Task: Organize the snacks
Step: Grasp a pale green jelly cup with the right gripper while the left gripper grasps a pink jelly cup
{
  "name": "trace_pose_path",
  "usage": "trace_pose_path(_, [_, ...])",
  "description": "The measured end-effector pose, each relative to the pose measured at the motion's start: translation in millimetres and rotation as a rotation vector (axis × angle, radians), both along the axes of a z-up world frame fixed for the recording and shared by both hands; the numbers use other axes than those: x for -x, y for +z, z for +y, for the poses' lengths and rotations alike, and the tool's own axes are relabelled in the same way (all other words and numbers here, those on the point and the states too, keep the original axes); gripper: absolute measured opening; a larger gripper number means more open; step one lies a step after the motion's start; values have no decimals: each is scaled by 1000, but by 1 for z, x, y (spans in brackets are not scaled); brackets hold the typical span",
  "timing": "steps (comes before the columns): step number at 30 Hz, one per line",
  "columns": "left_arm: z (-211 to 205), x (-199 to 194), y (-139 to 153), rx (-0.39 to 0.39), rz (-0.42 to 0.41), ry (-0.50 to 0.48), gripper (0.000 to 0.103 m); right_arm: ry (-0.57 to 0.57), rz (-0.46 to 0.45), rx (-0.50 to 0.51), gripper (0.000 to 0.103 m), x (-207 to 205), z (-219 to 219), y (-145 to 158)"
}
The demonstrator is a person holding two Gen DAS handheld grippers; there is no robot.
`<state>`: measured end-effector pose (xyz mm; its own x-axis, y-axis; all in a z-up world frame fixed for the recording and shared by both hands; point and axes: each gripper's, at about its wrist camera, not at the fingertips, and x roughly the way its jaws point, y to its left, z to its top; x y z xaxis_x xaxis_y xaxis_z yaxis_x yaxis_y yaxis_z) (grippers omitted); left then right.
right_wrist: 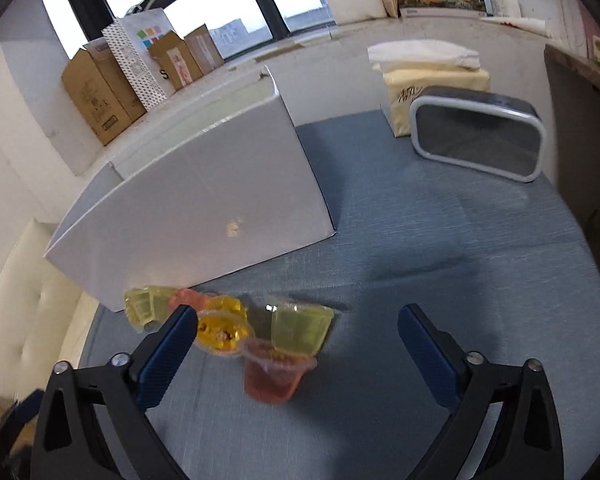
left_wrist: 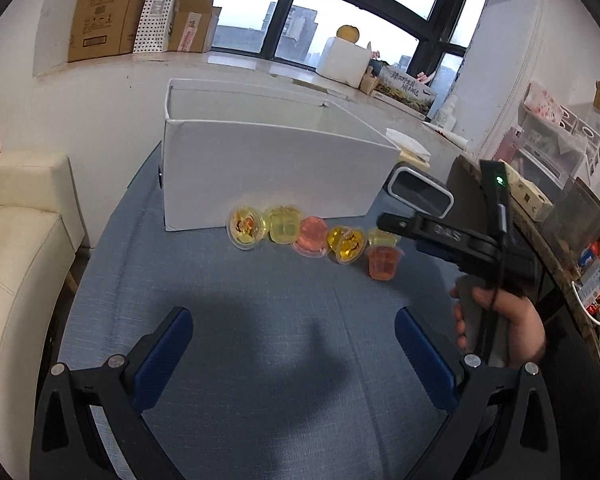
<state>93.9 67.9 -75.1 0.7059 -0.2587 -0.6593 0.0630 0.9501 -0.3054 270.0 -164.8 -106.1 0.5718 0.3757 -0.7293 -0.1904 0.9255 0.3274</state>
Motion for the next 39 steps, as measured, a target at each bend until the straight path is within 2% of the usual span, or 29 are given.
trace_pose_path(1, [0, -1, -1, 1, 2, -1, 103, -3, 11, -2, 84, -2, 1, -2])
trace_pose_path(2, [0, -1, -2, 2, 5, -4, 103, -12, 31, -4, 64, -5, 1, -6])
trace_pose_path(3, [0, -1, -3, 4, 8, -2, 103, -27, 51, -5, 50, -10, 2, -9])
trace_pose_path(5, [-2, -2, -6, 0, 12, 2, 103, -39, 92, -15, 47, -14, 0, -18])
trace_pose_path(12, [-29, -19, -16, -32, 39, -71, 103, -5, 52, -56, 46, -8, -9, -16])
trace_pose_path(15, [-50, -31, -20, -92, 58, -116, 103, 1, 9, -47, 46, 6, -16, -3])
trace_pose_path(20, [-89, -55, -25, -84, 79, -201, 103, 8, -59, -39, 46, 34, -41, 22])
trace_pose_path(26, [-121, -92, -39, -45, 137, -174, 103, -51, -118, -40, 46, 68, -91, 47])
trace_pose_path(31, [-138, -120, -51, -29, 161, -141, 102, -93, -131, -64, 46, 90, -122, 51])
trace_pose_path(34, [-142, -132, -58, -17, 180, -126, 96, -106, -124, -76, 46, 97, -133, 48])
trace_pose_path(36, [-145, -137, -58, -16, 177, -122, 80, -114, -121, -87, 46, 99, -137, 47])
trace_pose_path(38, [-144, -140, -58, 2, 188, -125, 49, -122, -117, -96, 46, 101, -143, 45])
trace_pose_path(39, [-144, -140, -58, 6, 187, -132, 49, -123, -116, -103, 46, 101, -144, 45])
